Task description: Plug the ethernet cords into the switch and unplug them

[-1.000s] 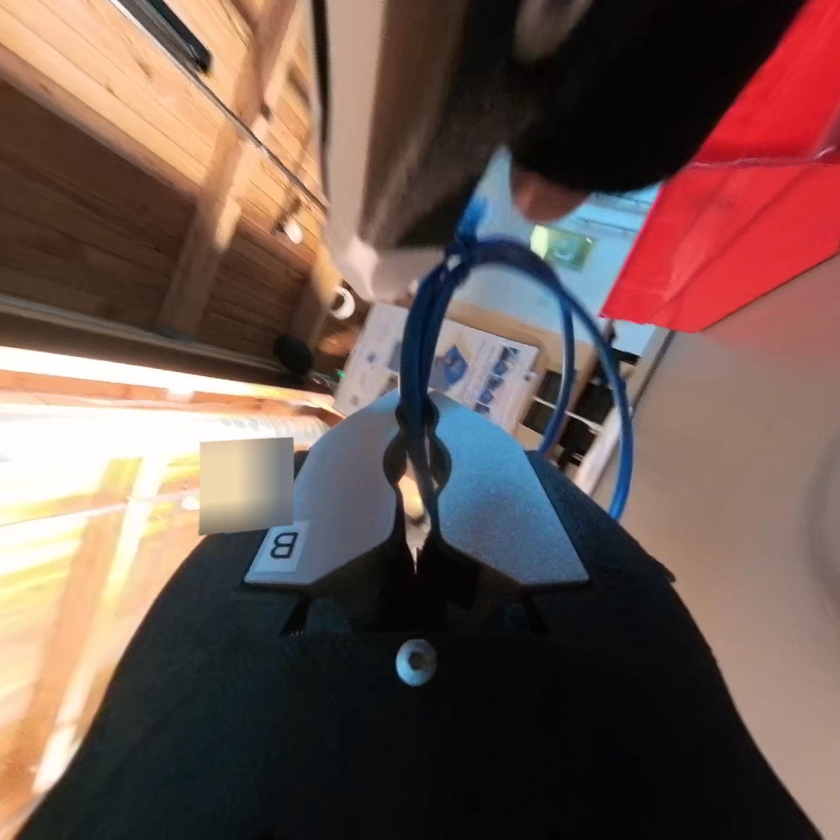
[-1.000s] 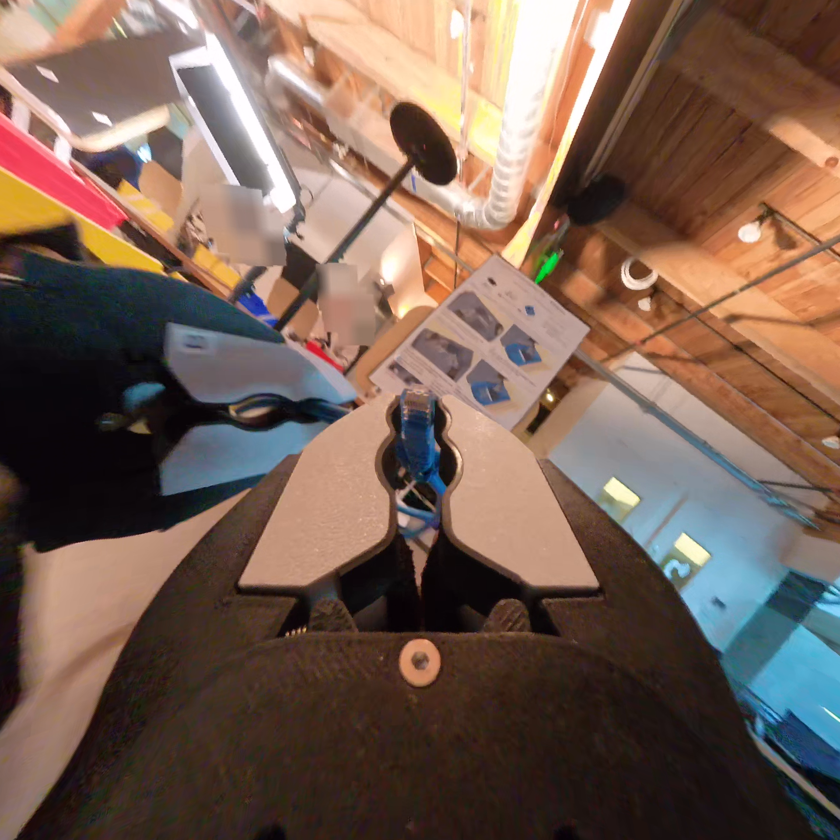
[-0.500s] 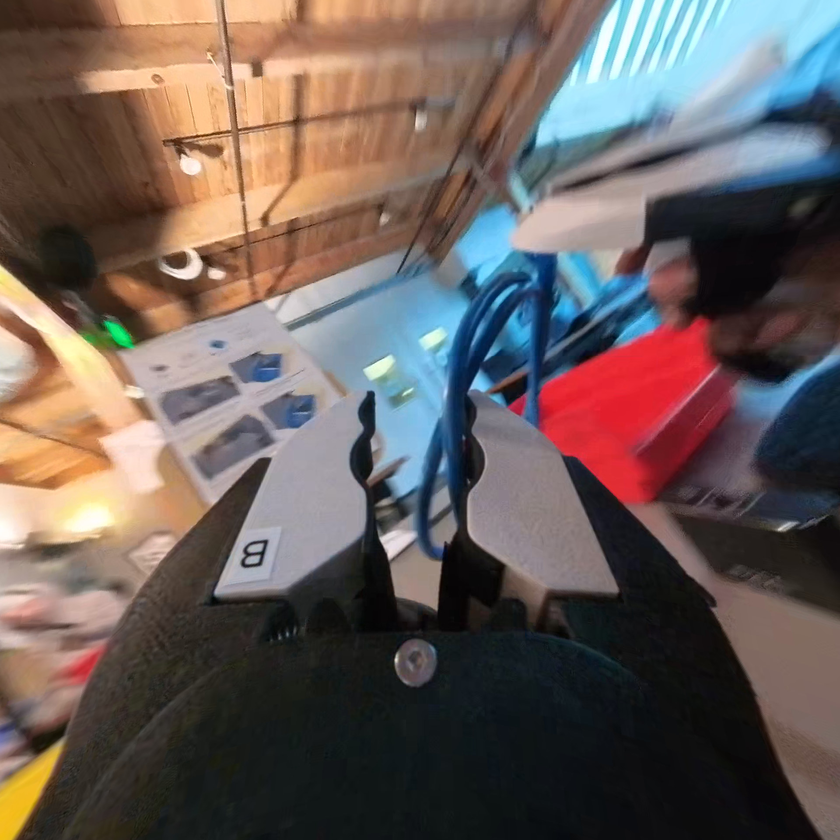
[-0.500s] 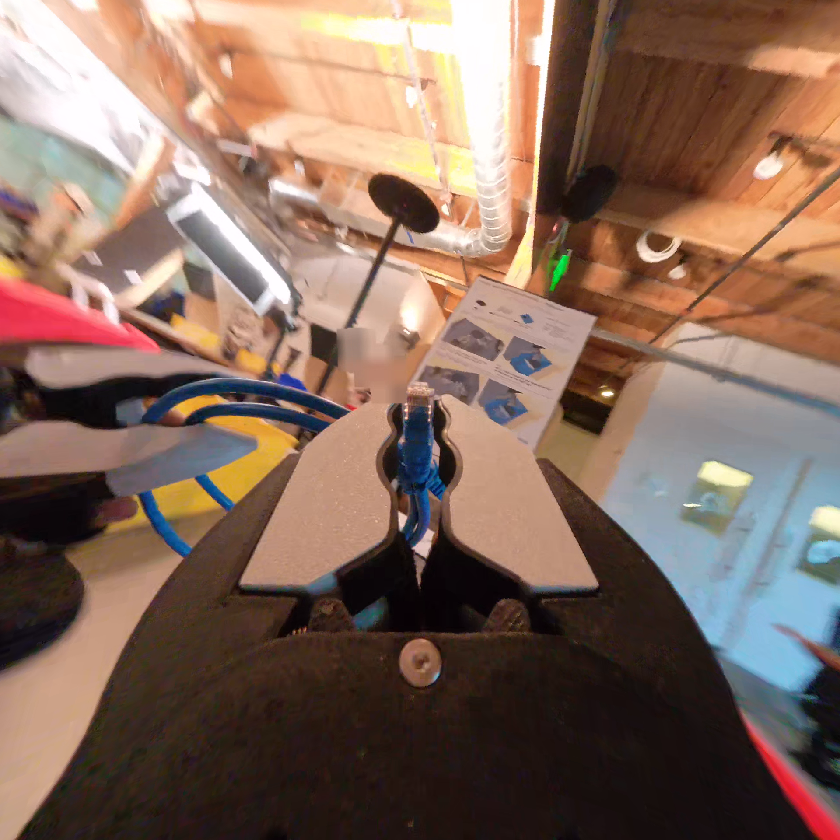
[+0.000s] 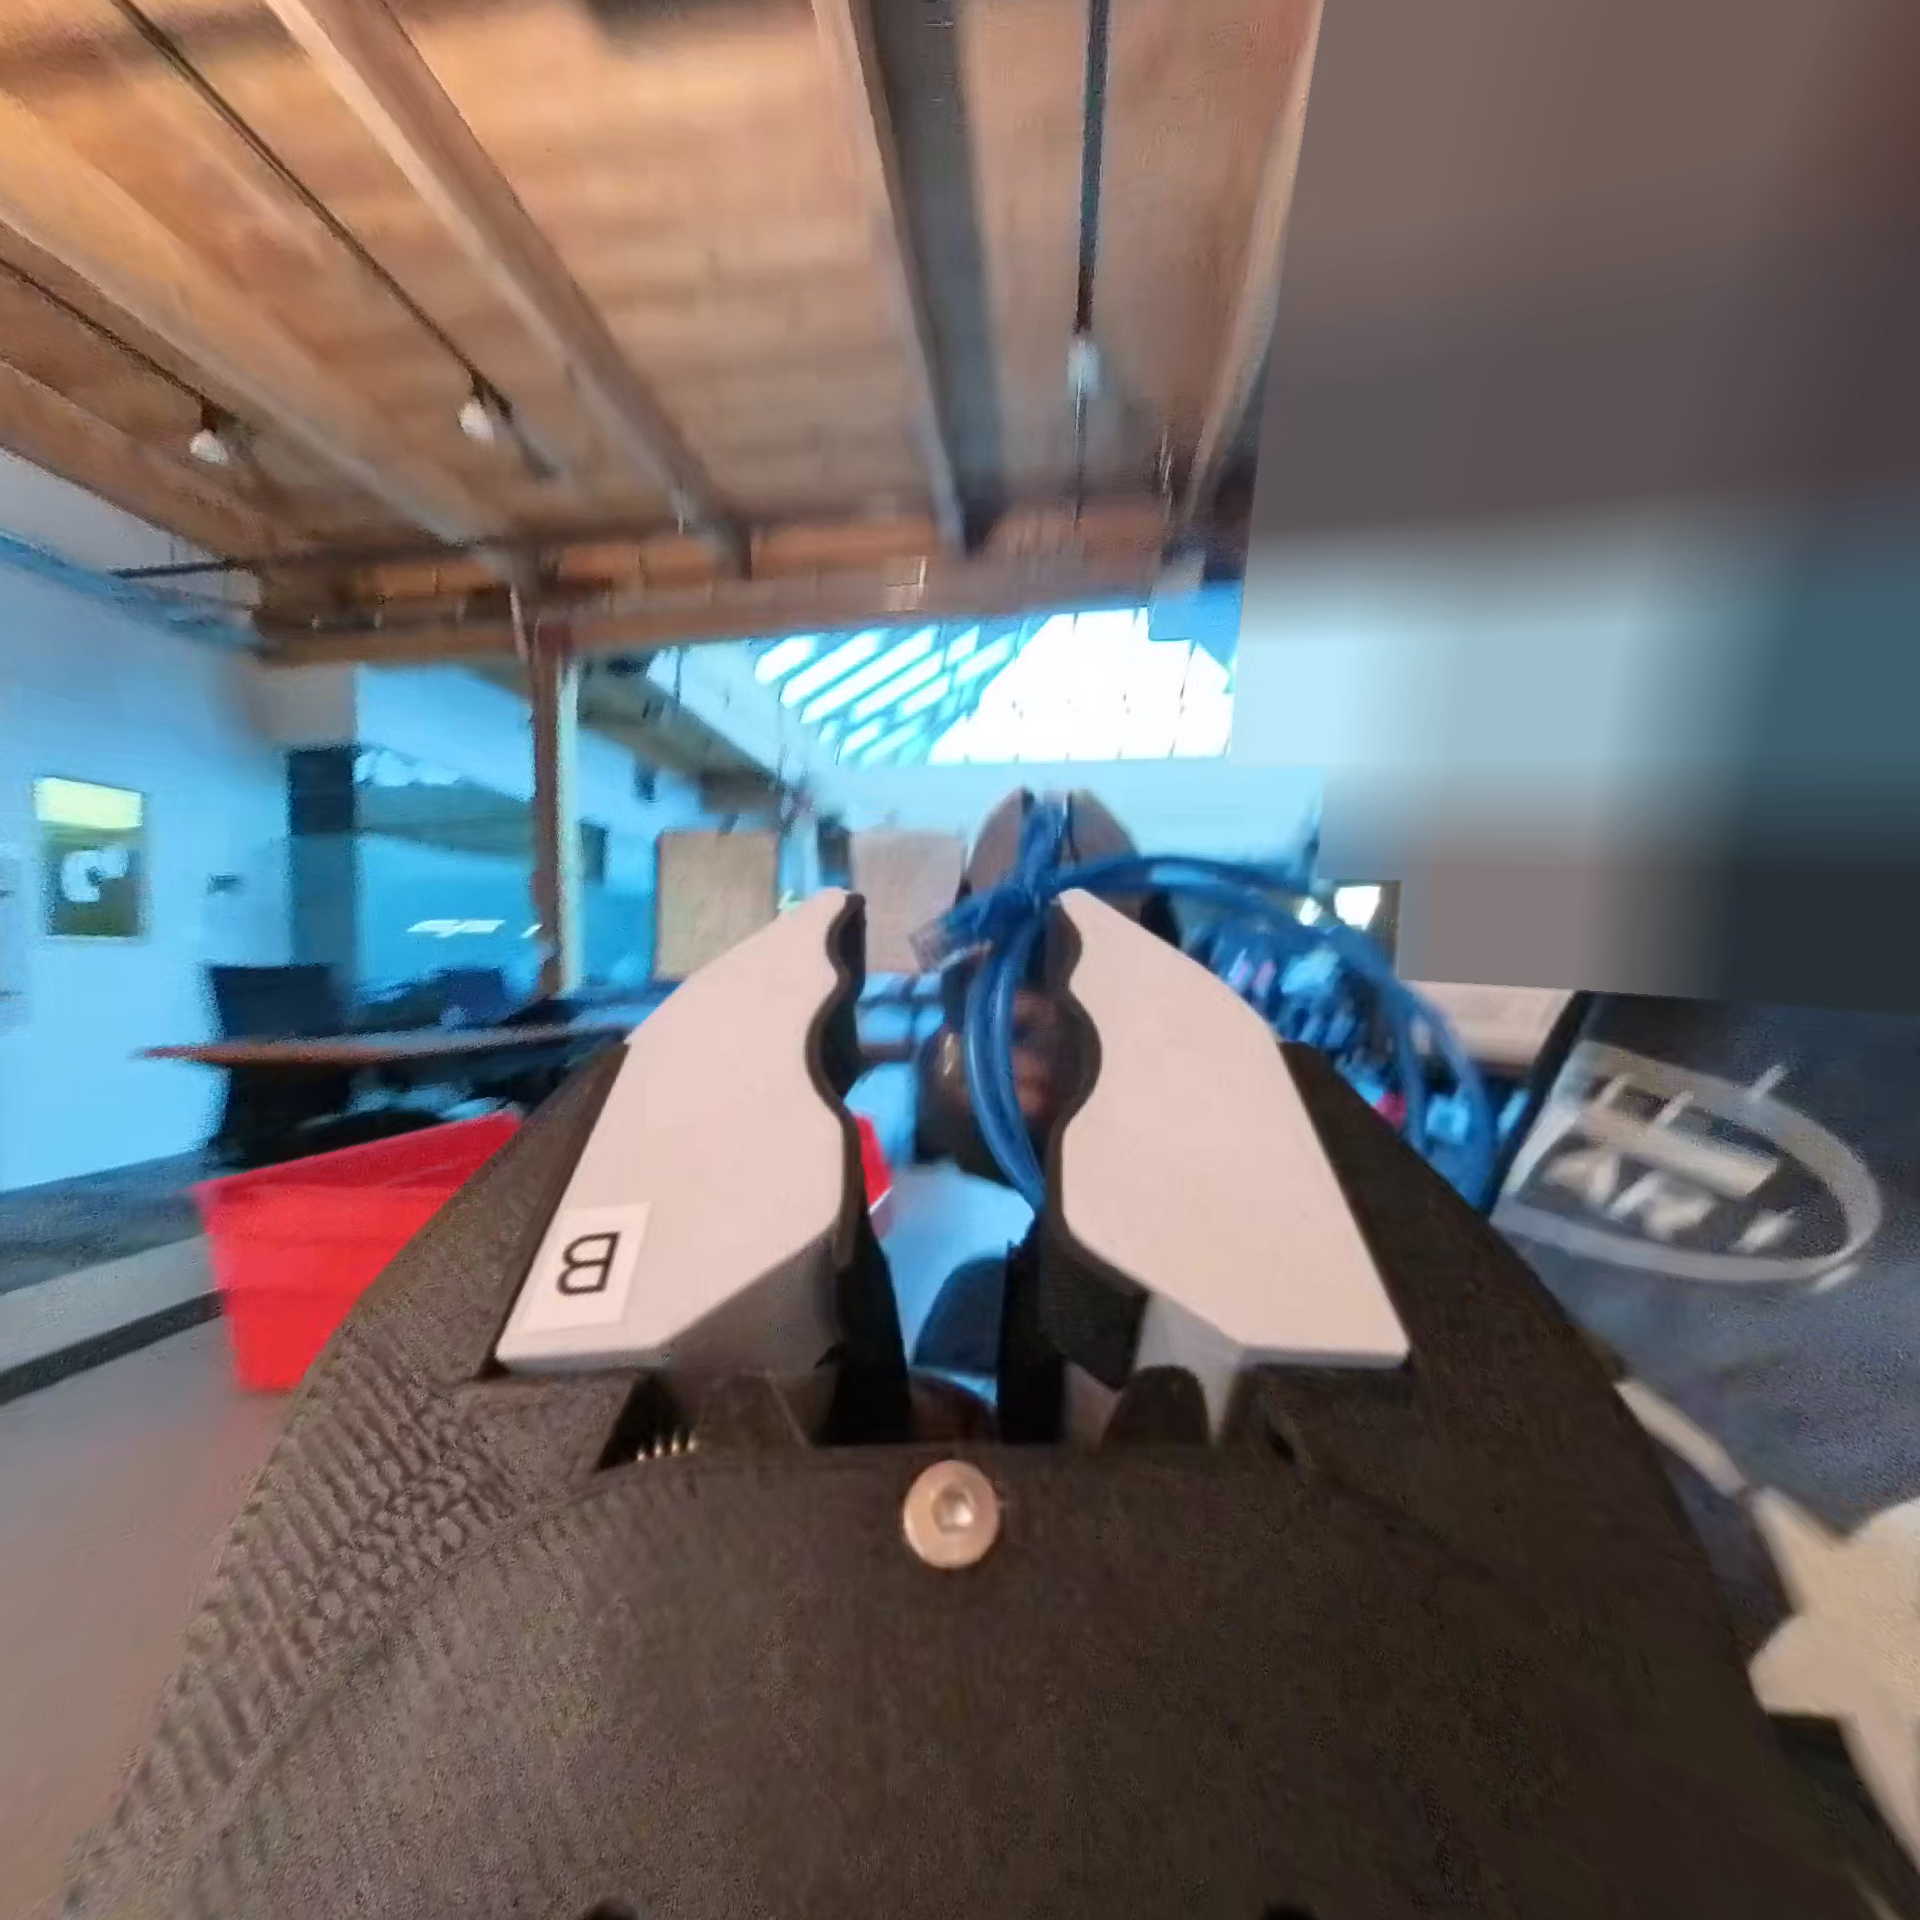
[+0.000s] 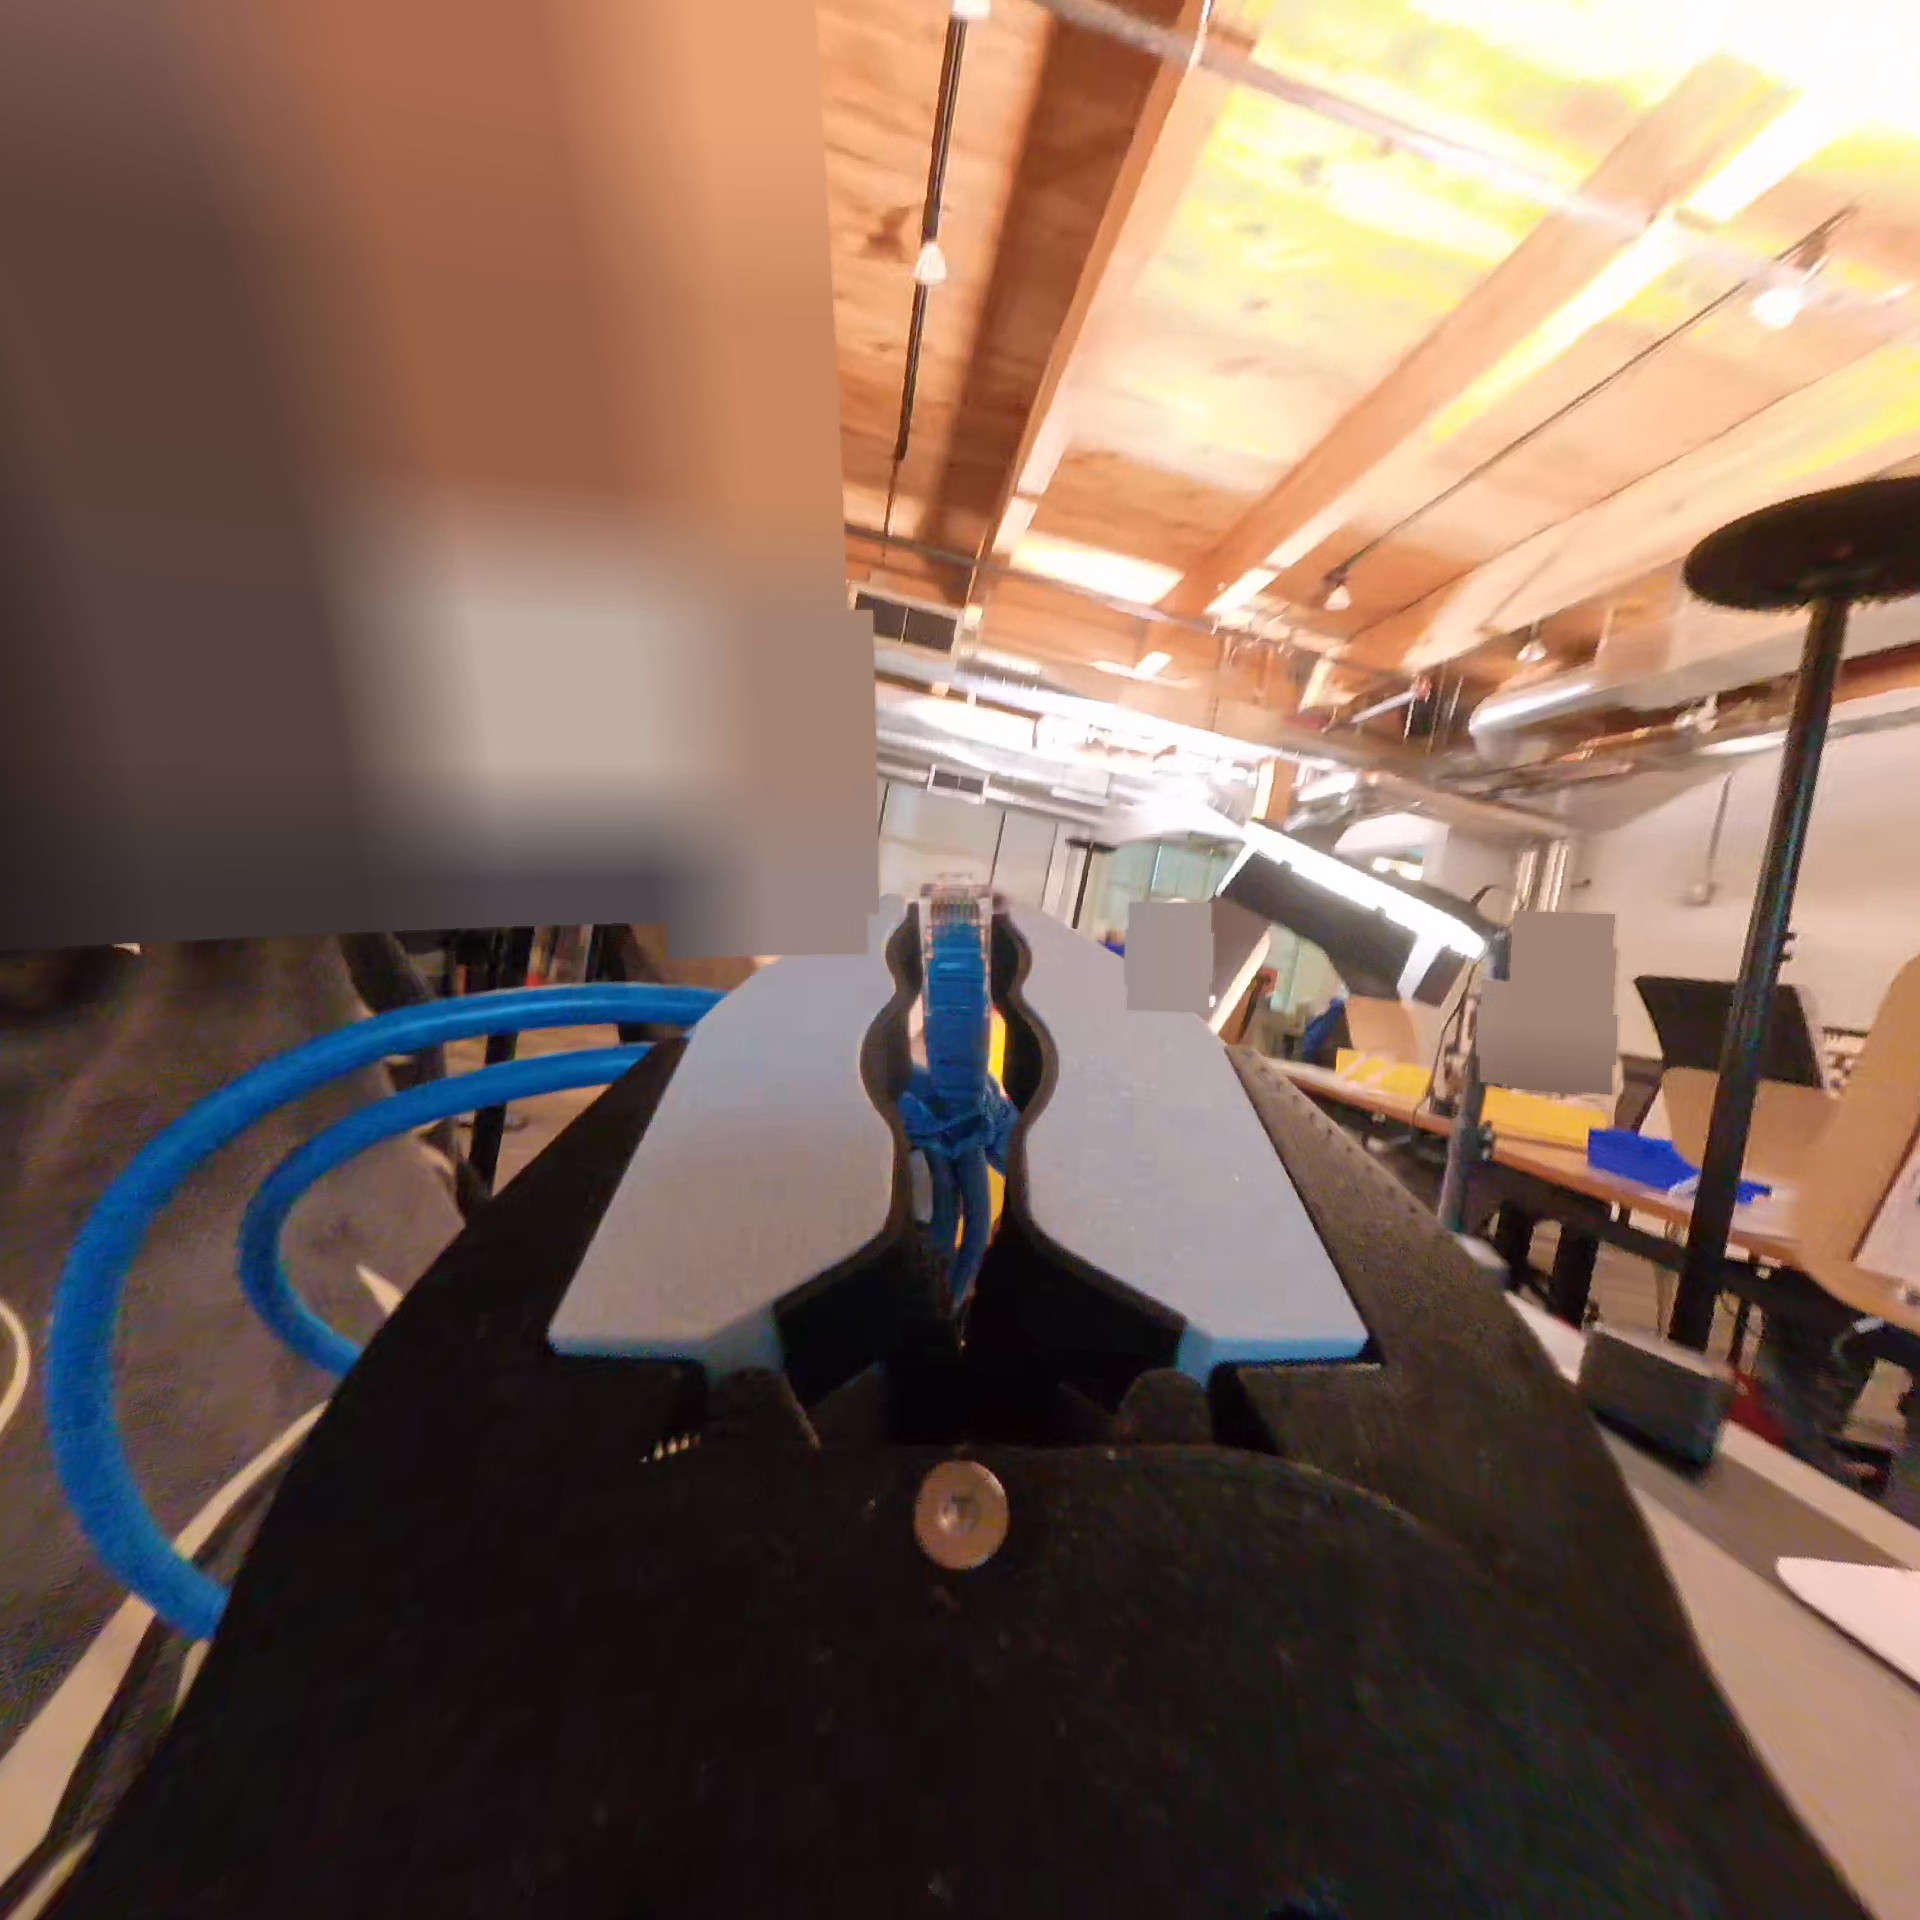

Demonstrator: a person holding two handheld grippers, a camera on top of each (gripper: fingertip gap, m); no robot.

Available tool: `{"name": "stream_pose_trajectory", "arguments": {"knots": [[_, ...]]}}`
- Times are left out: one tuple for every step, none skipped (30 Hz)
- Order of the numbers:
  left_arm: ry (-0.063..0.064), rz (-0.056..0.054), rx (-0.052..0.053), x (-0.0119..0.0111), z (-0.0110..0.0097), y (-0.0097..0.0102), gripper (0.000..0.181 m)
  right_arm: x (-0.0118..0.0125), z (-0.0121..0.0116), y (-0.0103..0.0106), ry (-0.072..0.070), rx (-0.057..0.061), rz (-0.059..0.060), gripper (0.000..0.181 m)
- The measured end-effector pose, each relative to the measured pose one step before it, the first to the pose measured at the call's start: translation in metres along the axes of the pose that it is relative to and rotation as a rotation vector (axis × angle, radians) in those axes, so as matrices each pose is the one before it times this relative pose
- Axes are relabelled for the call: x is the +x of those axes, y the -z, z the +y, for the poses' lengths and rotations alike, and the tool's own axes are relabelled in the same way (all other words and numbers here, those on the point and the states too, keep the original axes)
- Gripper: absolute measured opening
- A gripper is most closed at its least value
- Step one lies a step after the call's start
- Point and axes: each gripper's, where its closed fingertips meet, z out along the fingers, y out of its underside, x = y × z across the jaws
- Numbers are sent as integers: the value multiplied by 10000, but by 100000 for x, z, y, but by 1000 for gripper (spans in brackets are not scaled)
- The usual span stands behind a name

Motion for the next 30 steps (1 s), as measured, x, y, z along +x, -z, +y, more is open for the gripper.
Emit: {"name": "stream_pose_trajectory", "arguments": {"knots": [[-867, -113, -721, 501, 1190, -676, 34, -129, 916, -113, -22, -377, -42, 11], [-786, -29, -352, 638, 649, -555, 36, -94, 1071, -202, 21, -466, 7, 11], [-655, -164, -212, 364, 386, -447, 36, -183, 1103, -281, -12, -487, -18, 12], [-713, -86, -359, 405, 511, -392, 36, -354, 1016, -353, -65, -450, -136, 11], [-727, 35, -500, 529, 645, -364, 36, -527, 794, -408, -67, -321, -232, 11], [-722, 93, -635, 566, 809, -336, 36, -603, 575, -417, -58, -199, -286, 11], [-656, 171, -580, 641, 747, -297, 36, -556, 411, -411, -74, -121, -269, 11], [-512, 105, -435, 500, 598, -276, 35, -406, 310, -370, -79, -76, -198, 12], [-419, 21, -366, 323, 514, -247, 32, -223, 248, -303, -29, -66, -86, 11], [-342, -114, -270, 72, 416, -183, 26, -44, 169, -173, 62, -82, 26, 11], [-330, -163, -228, -109, 375, -78, 21, 180, 88, -43, 149, -82, 180, 11], [-206, -174, -225, -212, 364, -52, 20, 273, -18, 60, 165, -59, 233, 11], [-165, -100, -292, -173, 489, -13, 19, 196, -529, 218, 91, 231, 175, 11], [-171, -26, -563, -129, 975, -55, 19, 96, -1114, 394, -1, 540, 77, 11], [-122, -93, -470, -245, 942, -51, 19, 237, -1011, 464, 19, 404, 151, 11], [65, -167, 39, -348, 229, 69, 19, 431, -442, 384, 157, 33, 285, 12], [283, -74, 216, -302, -142, 124, 19, 341, -175, 317, 280, -93, 284, 12], [299, 76, -75, -180, 150, 82, 19, 175, -369, 326, 263, 41, 215, 12], [137, 31, -296, -297, 479, 64, 18, 65, -669, 401, 185, 209, 159, 12], [-8, -114, -382, -509, 694, 96, 18, 86, -739, 436, 138, 243, 136, 11], [-51, -270, -90, -642, 348, 179, 18, 178, -160, 355, 149, -84, 162, 11], [125, -171, 245, -439, -197, 262, 17, 95, 199, 264, 193, -198, 116, 12], [224, 133, 103, -18, -98, 217, 17, -91, 289, 225, 217, -173, 23, 12], [149, 141, 76, 10, -41, 200, 17, -159, 430, 211, 233, -238, -4, 12], [28, -46, 178, -177, -146, 226, 16, -57, 640, 213, 204, -379, 60, 12], [39, -158, 37, -354, -20, 177, 16, 56, 684, 211, 142, -412, 119, 12], [-13, -151, -140, -344, 148, 111, 16, 69, 643, 216, 106, -411, 144, 13], [-140, -173, -215, -321, 188, 85, 16, -13, 609, 180, 129, -439, 121, 15], [-294, -182, -184, -222, 69, 86, 16, -88, 468, 144, 178, -418, 96, 17], [-338, -158, -174, -137, 1, 74, 16, -100, 322, 119, 210, -373, 105, 18]]}}
